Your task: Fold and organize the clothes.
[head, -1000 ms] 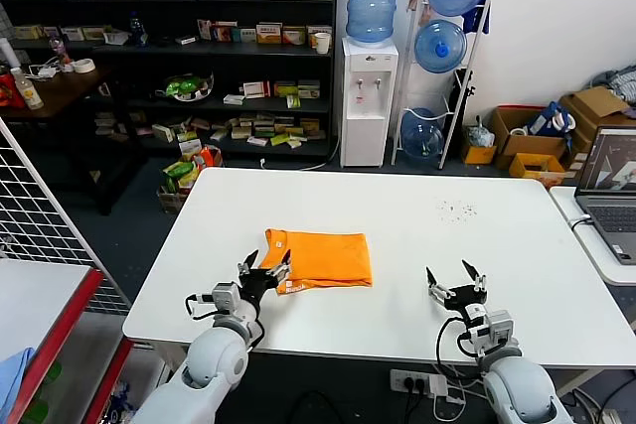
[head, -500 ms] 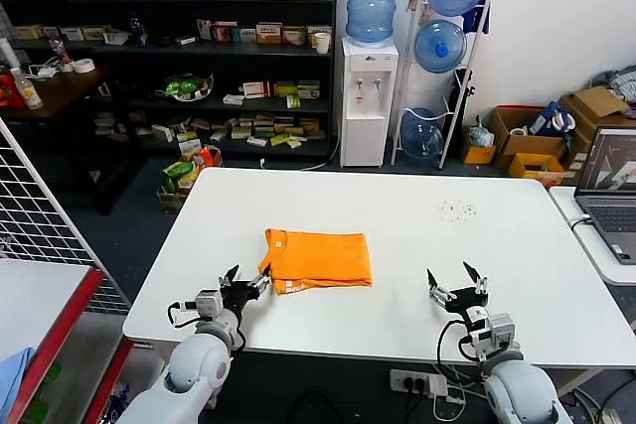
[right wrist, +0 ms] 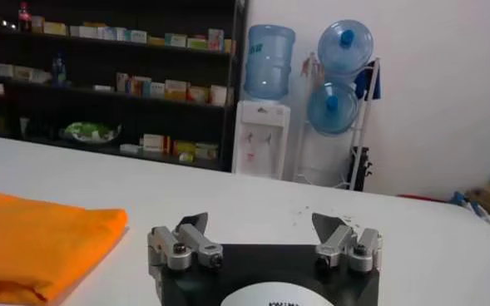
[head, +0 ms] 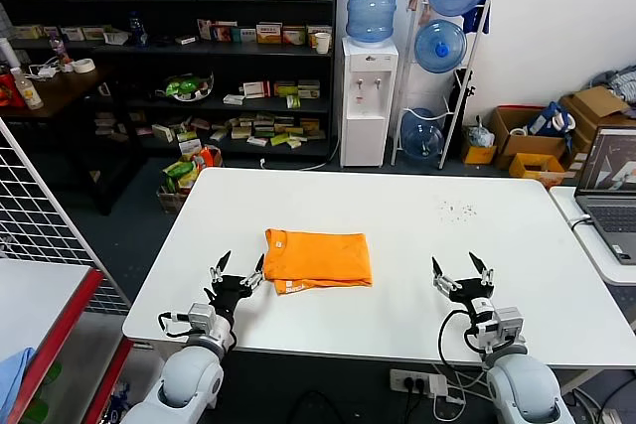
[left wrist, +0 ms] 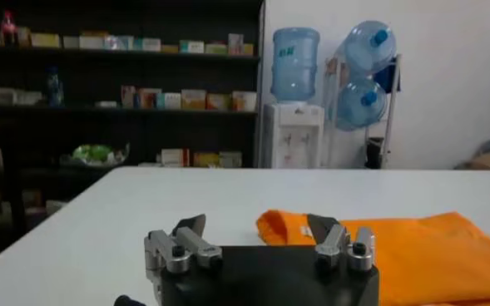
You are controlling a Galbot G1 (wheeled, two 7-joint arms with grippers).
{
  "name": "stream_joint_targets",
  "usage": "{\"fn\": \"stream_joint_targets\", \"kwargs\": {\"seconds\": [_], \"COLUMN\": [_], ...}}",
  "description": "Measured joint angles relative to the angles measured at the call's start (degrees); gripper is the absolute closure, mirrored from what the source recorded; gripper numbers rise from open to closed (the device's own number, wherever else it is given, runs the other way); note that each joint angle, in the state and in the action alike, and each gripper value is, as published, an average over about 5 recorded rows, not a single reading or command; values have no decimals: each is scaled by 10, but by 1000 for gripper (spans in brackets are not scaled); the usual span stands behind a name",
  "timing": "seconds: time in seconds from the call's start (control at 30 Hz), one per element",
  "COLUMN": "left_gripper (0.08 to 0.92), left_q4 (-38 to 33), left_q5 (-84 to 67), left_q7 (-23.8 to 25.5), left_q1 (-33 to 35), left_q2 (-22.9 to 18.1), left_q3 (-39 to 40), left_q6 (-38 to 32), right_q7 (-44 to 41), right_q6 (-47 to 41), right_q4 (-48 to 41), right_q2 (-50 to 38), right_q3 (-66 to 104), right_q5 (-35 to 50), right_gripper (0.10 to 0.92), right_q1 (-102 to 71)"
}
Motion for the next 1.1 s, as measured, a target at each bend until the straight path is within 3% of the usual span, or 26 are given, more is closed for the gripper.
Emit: {"fn": "stream_joint_targets", "kwargs": {"seconds": [0.4, 1.1], "left_gripper": [177, 177], "left_q4": [9, -16], "left_q5": [108, 182], "left_q7": [18, 38], "left_q1": [25, 62], "left_q2": [-13, -17], "left_q3": [-44, -97], "left_q6": [-79, -87], "right_q7": [-26, -68], "right_q6": [9, 6], "right_q4": [5, 27], "right_q2": [41, 82], "right_q3": [46, 99], "right_q5": [-22, -43], "right_gripper": [203, 203], "right_q1": [-1, -8]}}
